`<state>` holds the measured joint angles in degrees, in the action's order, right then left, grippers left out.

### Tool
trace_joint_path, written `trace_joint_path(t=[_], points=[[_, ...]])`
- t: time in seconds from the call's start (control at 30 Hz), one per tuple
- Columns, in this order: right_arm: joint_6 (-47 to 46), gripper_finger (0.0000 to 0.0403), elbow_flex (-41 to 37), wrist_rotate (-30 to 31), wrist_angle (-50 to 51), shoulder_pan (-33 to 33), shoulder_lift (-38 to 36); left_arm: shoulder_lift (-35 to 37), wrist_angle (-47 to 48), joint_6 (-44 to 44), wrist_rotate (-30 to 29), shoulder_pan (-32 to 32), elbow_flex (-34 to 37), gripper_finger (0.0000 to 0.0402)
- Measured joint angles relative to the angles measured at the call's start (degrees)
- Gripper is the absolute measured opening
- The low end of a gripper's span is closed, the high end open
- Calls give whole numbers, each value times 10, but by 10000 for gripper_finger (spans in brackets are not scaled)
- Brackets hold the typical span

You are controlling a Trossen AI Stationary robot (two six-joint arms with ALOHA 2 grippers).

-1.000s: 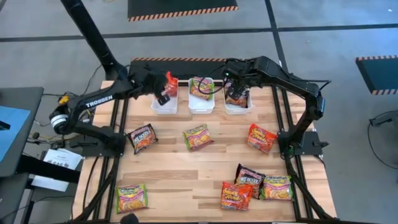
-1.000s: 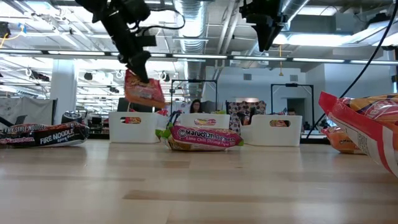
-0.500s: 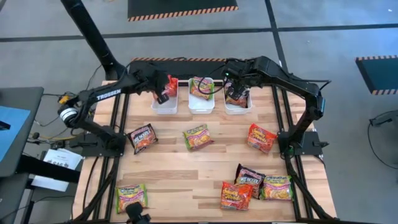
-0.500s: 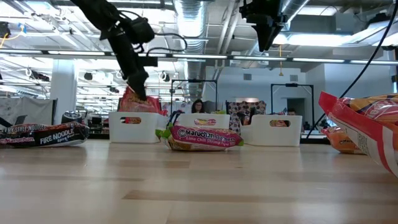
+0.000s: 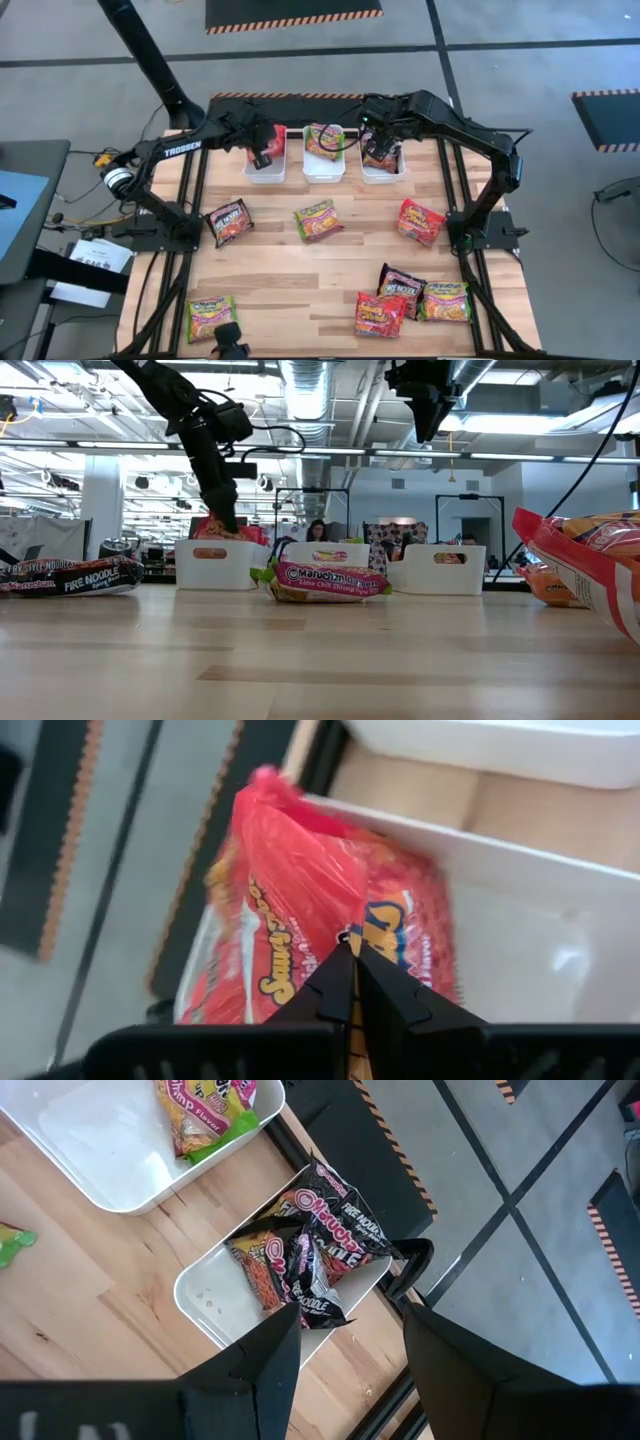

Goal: Sort Maruchan noodles
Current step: Put the middle orange noodle pack into the left white bin, then put the bottom right green noodle pack into the middle white bin

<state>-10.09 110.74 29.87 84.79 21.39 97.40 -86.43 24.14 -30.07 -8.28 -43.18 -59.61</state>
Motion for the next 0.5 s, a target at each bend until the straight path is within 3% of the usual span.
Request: trace_joint_path(t=[0.13, 0.3, 0.4, 0.5], points=[[0, 203, 0, 0, 0, 0, 0, 0, 10, -7, 35, 0, 0, 19], [-2, 203, 0, 0, 0, 0, 0, 0, 17, -8, 33, -11, 0, 67], [-4, 203, 0, 0, 0, 0, 0, 0, 16, -3, 25, -20, 0, 97], [-21, 203, 0, 0, 0, 0, 0, 0, 16, 24, -20, -23, 0, 117]])
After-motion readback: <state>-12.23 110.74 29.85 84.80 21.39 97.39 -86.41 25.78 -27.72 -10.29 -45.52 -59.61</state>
